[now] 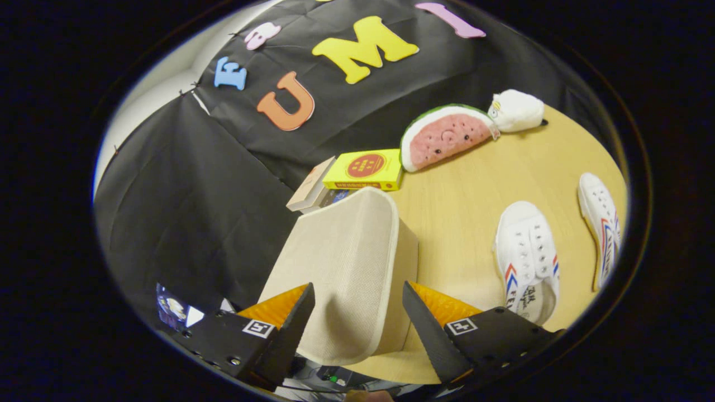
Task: Open the storage box then place both shoes into the box .Put the left shoe in first, then the right shoe, with the right side of both shoes facing outward in a uniform manner.
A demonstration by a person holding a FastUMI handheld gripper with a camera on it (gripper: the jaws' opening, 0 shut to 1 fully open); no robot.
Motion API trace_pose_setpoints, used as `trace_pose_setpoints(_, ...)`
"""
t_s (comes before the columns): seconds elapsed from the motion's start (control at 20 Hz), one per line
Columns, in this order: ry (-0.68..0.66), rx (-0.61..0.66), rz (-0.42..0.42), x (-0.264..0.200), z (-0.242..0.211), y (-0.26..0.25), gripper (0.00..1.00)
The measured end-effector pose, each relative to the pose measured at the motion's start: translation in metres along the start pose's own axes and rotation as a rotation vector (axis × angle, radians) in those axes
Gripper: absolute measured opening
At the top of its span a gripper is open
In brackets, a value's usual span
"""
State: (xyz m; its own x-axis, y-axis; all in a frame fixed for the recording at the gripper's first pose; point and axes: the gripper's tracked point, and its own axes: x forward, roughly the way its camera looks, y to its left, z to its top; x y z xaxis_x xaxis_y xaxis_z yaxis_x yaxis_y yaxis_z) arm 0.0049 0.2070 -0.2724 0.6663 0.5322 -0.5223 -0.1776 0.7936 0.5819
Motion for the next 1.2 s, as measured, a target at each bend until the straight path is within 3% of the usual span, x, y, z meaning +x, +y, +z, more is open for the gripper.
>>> trace_pose_setpoints(0.15, 0.054, 0.072, 0.042, 0.016, -0.010, 0.000, 0.95)
trace_pose_setpoints(0.35, 0.113, 0.238, 0.179, 0.025, -0.014, 0.013, 0.95)
trace_pose_setpoints(0.5, 0.140, 0.292, 0.204, 0.014, -0.011, 0.015, 0.94)
trace_pose_setpoints(0.6, 0.141, 0.274, 0.191, 0.004, -0.006, 0.011, 0.73)
trace_pose_setpoints(0.75, 0.100, 0.244, 0.123, -0.012, 0.012, 0.004, 0.33)
trace_pose_setpoints(0.85, 0.121, 0.210, 0.126, -0.020, 0.015, 0.019, 0.06)
trace_pose_setpoints(0.95, 0.119, 0.144, 0.127, -0.024, 0.021, 0.032, 0.00)
trace_pose_setpoints(1.2, 0.085, 0.001, 0.171, -0.048, 0.048, 0.107, 0.00)
